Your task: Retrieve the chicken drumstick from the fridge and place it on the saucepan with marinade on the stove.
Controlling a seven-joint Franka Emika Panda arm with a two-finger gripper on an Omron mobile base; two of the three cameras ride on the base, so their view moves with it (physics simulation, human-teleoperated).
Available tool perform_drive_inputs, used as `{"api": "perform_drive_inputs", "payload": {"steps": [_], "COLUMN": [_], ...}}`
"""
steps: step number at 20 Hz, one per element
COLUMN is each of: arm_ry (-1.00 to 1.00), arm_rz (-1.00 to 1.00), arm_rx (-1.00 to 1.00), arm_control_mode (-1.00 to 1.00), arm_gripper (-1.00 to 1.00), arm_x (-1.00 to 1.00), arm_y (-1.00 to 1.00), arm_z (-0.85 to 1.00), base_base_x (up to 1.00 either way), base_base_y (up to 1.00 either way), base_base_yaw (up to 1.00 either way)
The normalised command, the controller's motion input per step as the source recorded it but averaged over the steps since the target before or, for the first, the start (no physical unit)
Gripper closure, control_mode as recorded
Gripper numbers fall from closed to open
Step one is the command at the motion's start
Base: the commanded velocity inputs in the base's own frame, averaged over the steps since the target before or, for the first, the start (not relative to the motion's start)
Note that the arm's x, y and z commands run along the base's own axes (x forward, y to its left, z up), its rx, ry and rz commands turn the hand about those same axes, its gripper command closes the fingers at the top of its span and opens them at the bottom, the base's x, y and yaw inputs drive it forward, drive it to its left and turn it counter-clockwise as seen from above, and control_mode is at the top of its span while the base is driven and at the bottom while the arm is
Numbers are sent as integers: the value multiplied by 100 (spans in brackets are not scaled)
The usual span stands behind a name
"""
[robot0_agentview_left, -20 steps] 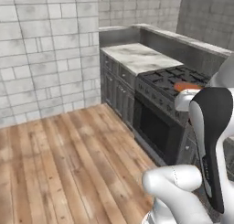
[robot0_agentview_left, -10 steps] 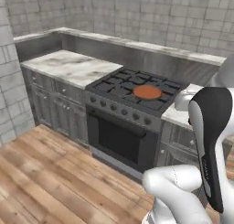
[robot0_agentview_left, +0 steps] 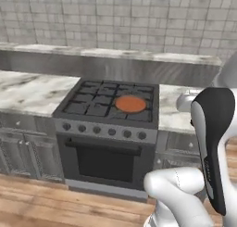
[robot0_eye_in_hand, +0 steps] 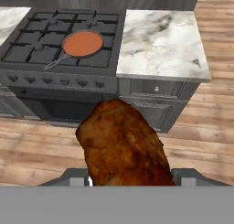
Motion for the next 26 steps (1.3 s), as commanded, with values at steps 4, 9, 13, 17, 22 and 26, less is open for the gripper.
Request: {"api": "perform_drive_inputs", "payload": {"steps": [4, 9, 13, 17, 22, 26], "arm_ry": [0, 0, 0, 0, 0, 0], "arm_rz": [0, 0, 0, 0, 0, 0], "arm_rx": [0, 0, 0, 0, 0, 0], "arm_control_mode": [100, 100, 100, 100, 100, 100], "arm_gripper": [100, 100, 100, 100, 100, 100], "arm_x": [0, 0, 0, 0, 0, 0], "arm_y": [0, 0, 0, 0, 0, 0], "arm_z": [0, 0, 0, 0, 0, 0], "base_base_x": [34, 35, 70, 74, 71, 28], "base_base_y": [90, 87, 69, 10, -21, -37], "base_base_yaw": [-67, -65, -52, -16, 0, 17]}}
